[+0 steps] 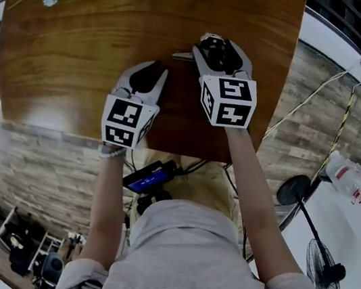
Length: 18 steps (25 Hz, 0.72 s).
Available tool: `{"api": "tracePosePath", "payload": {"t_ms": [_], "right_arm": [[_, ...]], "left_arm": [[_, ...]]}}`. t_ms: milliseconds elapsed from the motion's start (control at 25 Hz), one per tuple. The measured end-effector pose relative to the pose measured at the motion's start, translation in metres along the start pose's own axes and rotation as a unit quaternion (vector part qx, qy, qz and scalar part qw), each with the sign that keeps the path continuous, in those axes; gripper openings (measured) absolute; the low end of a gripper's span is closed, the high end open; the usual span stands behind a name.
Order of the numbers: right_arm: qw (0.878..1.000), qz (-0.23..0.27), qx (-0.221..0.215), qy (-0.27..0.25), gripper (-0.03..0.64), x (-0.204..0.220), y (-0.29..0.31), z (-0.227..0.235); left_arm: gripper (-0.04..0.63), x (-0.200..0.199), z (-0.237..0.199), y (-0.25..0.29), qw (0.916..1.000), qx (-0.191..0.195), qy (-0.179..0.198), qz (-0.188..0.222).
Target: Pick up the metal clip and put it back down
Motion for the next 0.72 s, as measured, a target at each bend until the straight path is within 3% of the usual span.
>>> {"api": "tracePosePath", "payload": {"t_ms": [120, 200, 360, 720], "right_arm": [[1.000, 0.013, -0.003, -0.003, 0.304, -0.003, -0.006, -0.001], [1.000, 0.020, 0.008, -0.012, 0.197, -0.004, -0.014, 0.001], [0.998, 0.038, 0.050, -0.020, 0.002, -0.002, -0.039, 0.010], [0.993, 0.092, 0.065, -0.035, 0.002, -0.005, -0.096, -0.014]], "left_arm": [[0.063, -0.006, -0.004, -0.007, 0.9995, -0.006, -0.017, 0.027], [0.007, -0.011, -0.005, -0.013, 0.9987, -0.012, -0.018, 0.045], [0.012, -0.024, 0.001, -0.028, 0.9971, -0.005, -0.009, 0.075], [0.012, -0.043, 0.016, -0.071, 0.9924, 0.010, 0.026, 0.120]]}}
Point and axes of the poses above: the fingertips, and each gripper's own axes: y forward along the fingers, z to its right, x out of its underside, the point moved 5 cm from there along -y, backward along the fingers, and after that the axes turned 7 degrees about -x, right-handed, at the moved point
